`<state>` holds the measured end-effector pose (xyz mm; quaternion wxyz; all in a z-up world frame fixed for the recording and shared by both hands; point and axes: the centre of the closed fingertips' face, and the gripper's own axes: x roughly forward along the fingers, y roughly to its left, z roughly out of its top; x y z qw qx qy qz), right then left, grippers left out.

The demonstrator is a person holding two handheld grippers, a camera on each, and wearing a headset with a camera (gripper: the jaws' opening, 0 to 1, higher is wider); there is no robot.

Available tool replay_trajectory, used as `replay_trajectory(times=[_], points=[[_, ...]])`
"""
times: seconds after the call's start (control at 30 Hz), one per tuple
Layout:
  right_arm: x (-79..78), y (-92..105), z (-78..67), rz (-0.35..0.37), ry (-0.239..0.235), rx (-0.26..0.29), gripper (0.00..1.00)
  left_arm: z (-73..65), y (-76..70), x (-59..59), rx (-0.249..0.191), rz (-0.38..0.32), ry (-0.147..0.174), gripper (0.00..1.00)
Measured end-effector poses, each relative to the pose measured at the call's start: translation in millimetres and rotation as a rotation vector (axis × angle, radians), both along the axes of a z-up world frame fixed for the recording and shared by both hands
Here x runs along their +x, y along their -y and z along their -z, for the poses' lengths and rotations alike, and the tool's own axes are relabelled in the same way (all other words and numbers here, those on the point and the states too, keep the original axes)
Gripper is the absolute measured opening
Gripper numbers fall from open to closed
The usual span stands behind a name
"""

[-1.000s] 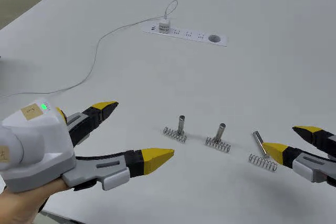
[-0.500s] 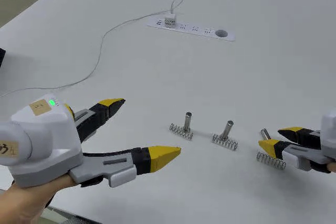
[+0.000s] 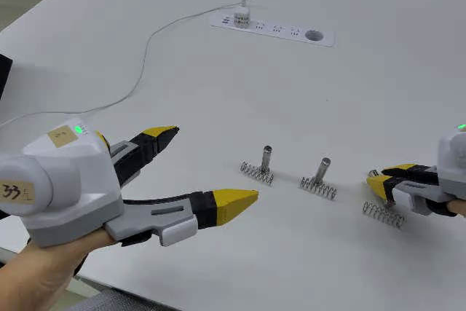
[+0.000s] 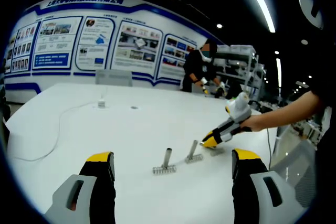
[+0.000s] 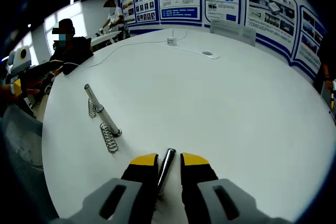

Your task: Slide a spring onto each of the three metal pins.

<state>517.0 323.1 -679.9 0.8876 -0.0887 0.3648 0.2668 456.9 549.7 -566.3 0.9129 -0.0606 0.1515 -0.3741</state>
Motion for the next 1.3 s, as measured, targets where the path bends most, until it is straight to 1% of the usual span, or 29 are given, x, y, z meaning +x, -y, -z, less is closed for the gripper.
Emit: replay_trajectory(times=[0.13, 0.17, 0.27, 0.33, 0.67, 0.83, 1.03, 1.17, 1.3], points=[[1.7, -0.6, 2.5, 0.003, -0.013, -0.008, 0.16, 0.5, -2.0, 0.0, 0.001, -0.006, -0.001, 0.95], [1.4, -1.7, 4.1, -0.005, -0.023, -0.017, 0.15, 0.7, -2.9, 0.0, 0.000, -0.008, -0.002, 0.95], [2.0, -2.0, 6.3, -0.016, -0.027, -0.044, 0.15, 1.4, -4.1, -0.3, 0.004, -0.010, -0.003, 0.95], [3.4, -2.8, 5.8, -0.004, -0.036, -0.036, 0.15, 1.2, -4.4, -0.8, 0.000, -0.008, -0.003, 0.95], [5.7, -0.9, 6.6, 0.018, -0.075, -0.052, 0.12, -1.1, -1.6, -1.9, -0.007, 0.000, 0.000, 0.95], [5.0, -1.3, 6.9, 0.024, -0.081, -0.052, 0.11, -2.6, -1.5, -2.7, -0.004, 0.002, 0.002, 0.94], [4.6, -1.3, 7.3, 0.020, -0.095, -0.070, 0.11, -6.6, -0.4, -4.2, -0.002, 0.007, 0.009, 0.94], [4.4, -2.0, 7.6, 0.030, -0.108, -0.068, 0.10, -8.1, 0.7, -4.8, 0.001, 0.010, 0.012, 0.94], [4.1, -2.5, 7.5, 0.032, -0.110, -0.071, 0.09, -8.4, 2.4, -7.1, 0.007, 0.019, 0.014, 0.94]])
